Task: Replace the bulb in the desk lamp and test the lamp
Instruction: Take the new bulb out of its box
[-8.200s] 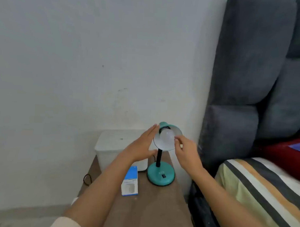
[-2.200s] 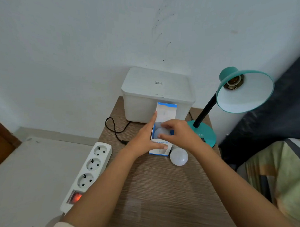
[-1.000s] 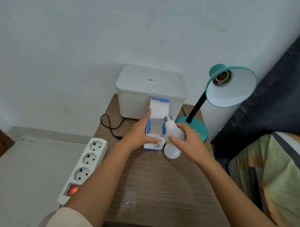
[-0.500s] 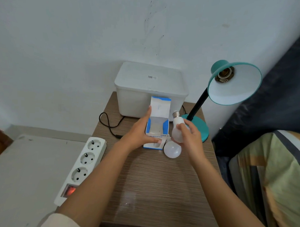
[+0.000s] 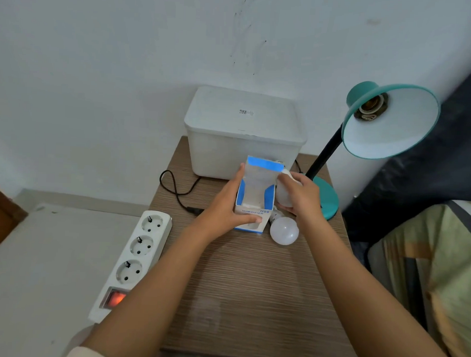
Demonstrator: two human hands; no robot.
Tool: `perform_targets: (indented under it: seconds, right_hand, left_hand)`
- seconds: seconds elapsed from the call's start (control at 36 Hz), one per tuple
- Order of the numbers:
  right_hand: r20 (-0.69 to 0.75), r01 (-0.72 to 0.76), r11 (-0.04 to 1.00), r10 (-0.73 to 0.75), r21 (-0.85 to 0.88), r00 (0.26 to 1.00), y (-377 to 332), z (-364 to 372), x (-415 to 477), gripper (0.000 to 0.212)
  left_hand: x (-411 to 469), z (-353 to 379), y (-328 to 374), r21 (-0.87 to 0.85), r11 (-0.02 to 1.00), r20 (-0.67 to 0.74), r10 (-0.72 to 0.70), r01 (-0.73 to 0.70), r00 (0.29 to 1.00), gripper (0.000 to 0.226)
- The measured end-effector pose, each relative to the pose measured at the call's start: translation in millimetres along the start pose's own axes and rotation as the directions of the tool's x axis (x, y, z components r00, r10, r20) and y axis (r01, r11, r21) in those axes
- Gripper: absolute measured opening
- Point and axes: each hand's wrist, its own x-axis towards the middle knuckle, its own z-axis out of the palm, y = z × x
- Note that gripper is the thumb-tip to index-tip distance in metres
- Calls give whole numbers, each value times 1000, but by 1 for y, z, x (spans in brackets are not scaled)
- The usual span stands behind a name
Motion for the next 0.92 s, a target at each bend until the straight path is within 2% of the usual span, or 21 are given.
perform_targets:
  seconds: [0.19, 0.36, 0.69, 0.92]
  right_hand:
    - [20, 244, 954, -244, -177, 970, 12, -6, -12, 36]
    - [27, 384, 882, -392, -273, 920, 19, -3, -20, 39]
    - [11, 431, 832, -457, -348, 890, 27, 4, -21, 49]
    - [42, 383, 875, -388, -297, 921, 25, 0, -24, 43]
  left_hand:
    - [-9, 7, -2, 51, 998, -103, 32, -27, 994, 100]
    - [-11, 12, -3, 129, 991, -120, 59, -43, 991, 83]
    - [-11, 9, 1, 173, 985, -175, 52, -22, 983, 84]
    - [-14, 8, 8, 196, 980, -150, 42, -12, 988, 82]
